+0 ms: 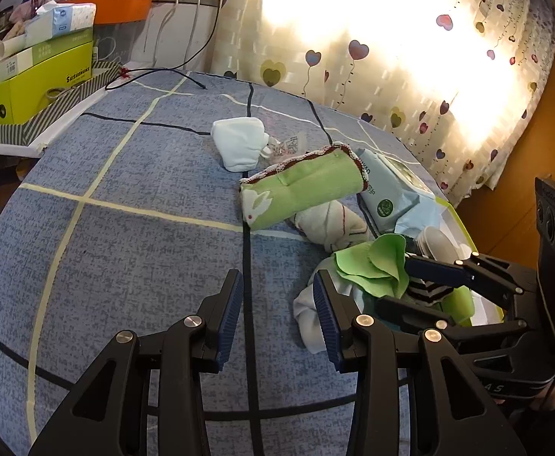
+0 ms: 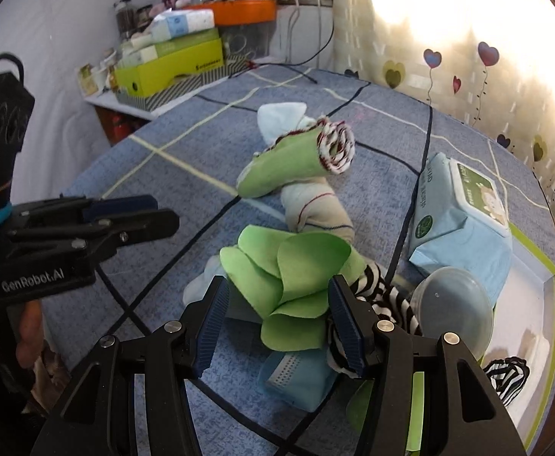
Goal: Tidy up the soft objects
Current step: 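Close the right gripper on the green cloth in the pile, then grasp the grey-white sock with the left gripper while the right gripper lifts the green cloth, then carry the grey sock and green cloth toward the white tray, then lower the grey sock and green cloth into the tray and open both grippers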
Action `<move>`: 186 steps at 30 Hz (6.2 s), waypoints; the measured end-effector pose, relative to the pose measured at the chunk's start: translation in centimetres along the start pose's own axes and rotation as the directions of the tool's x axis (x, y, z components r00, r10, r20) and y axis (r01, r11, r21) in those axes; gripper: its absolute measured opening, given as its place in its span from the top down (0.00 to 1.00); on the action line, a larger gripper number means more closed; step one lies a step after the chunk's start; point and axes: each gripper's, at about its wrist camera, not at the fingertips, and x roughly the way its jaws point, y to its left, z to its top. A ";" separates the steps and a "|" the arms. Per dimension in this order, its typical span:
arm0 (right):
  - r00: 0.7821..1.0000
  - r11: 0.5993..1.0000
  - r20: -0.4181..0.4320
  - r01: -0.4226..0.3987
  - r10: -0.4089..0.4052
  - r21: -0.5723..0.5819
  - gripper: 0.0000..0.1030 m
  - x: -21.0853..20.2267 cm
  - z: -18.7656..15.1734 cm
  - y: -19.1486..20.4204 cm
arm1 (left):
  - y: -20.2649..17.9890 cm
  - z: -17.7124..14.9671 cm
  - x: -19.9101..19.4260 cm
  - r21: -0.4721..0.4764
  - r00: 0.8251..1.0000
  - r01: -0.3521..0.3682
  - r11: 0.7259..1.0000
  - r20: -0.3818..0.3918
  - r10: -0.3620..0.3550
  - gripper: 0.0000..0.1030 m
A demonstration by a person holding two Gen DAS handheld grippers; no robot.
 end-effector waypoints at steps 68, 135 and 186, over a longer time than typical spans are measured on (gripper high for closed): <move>0.962 0.998 0.275 -0.018 -0.001 0.067 0.93 -8.3 0.0 -3.2 | -4.2 -1.8 4.6 0.096 0.993 0.069 0.993 -0.107 -0.058 0.67; 0.910 0.911 0.326 0.114 -0.256 0.397 0.93 -18.3 -12.5 -16.7 | -23.7 1.2 2.1 0.313 0.967 0.255 0.915 -0.090 -0.239 0.68; 0.983 0.871 0.072 0.116 -0.170 0.477 0.93 -7.8 -14.1 -24.2 | -29.7 -1.4 13.1 0.358 0.949 0.199 0.912 -0.303 -0.088 0.68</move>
